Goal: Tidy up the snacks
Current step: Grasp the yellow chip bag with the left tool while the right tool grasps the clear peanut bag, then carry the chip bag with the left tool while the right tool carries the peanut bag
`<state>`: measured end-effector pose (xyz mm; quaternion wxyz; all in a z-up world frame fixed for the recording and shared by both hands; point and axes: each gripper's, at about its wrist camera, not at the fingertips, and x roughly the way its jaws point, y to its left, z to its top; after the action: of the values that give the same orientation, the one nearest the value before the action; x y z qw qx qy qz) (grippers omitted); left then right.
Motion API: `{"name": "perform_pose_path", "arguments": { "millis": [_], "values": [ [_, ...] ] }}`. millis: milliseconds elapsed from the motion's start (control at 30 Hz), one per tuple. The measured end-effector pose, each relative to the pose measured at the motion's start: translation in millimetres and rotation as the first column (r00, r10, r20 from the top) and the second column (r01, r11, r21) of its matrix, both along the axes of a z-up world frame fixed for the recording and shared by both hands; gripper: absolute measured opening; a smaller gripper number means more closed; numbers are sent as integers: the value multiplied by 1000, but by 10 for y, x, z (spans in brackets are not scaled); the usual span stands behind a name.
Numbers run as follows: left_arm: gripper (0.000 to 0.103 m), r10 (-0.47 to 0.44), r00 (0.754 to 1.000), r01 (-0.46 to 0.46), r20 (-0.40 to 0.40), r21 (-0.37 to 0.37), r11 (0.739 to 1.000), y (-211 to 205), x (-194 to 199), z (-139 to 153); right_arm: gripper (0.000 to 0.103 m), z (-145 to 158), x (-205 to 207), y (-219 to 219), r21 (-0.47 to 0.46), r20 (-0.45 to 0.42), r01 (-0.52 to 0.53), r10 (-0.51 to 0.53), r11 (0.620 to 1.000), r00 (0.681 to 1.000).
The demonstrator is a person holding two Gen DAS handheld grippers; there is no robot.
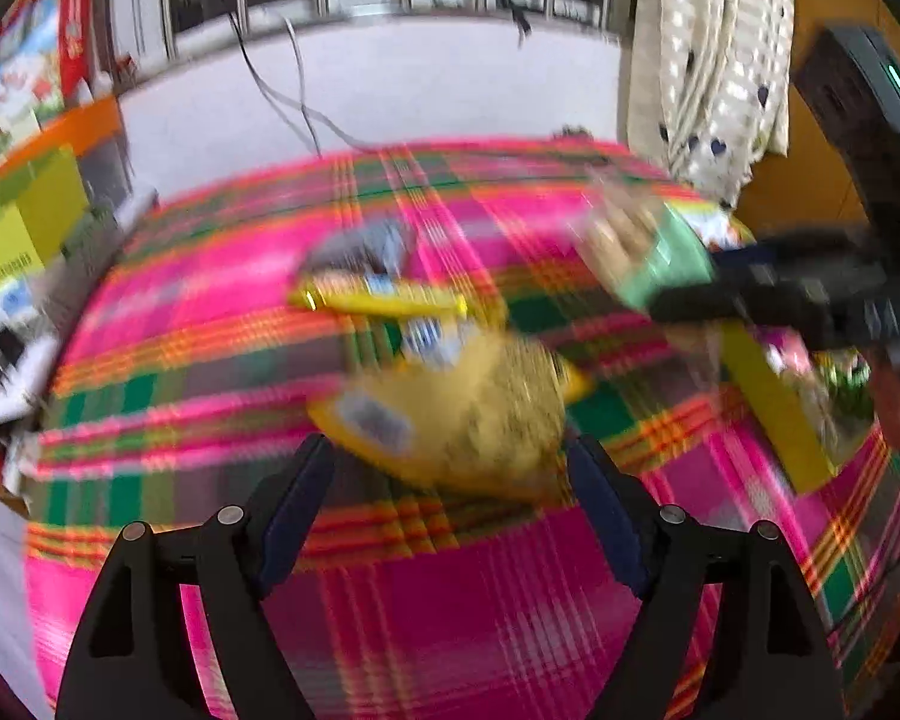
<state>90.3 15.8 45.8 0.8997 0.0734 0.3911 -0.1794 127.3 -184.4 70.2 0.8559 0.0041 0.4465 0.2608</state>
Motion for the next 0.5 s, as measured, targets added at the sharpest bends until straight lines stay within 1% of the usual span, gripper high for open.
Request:
{"name": "perform_pose_path", "arguments": {
  "millis": [67, 133, 233, 267, 300, 333, 433, 500],
  "values": [
    [80, -25, 999, 25, 24, 7, 1000, -29, 81, 89, 56, 36, -63, -50, 16, 5, 6, -6, 1000, 1000],
    [80, -43, 999, 42, 21, 16, 999, -66, 208, 98, 56, 51, -102, -86, 21, 8, 11, -11, 1000, 1000],
    [80, -76, 995, 76, -59, 7, 997, -120, 409, -32, 56, 35, -138, -124, 23, 3, 17, -17, 1000, 1000],
    [81, -93, 993, 94, -74, 19, 995, -155, 424, -84, 56, 23, -147, -137, 23, 0, 19, -19, 1000, 1000],
    [84, -108, 992, 111, -66, 42, 993, -192, 407, -114, 56, 8, -152, -151, 24, -4, 23, -23, 999, 1000],
    [84, -117, 991, 120, -63, 60, 991, -209, 373, -131, 56, -2, -155, -166, 25, -6, 25, -25, 999, 1000],
    [85, -117, 991, 121, -59, 78, 990, -242, 338, -150, 56, -39, -158, -196, 31, -14, 33, -32, 999, 999],
    [85, -103, 993, 109, -61, 114, 987, -281, 359, -187, 56, -54, -157, -205, 35, -19, 37, -37, 999, 999]
  ]
}}
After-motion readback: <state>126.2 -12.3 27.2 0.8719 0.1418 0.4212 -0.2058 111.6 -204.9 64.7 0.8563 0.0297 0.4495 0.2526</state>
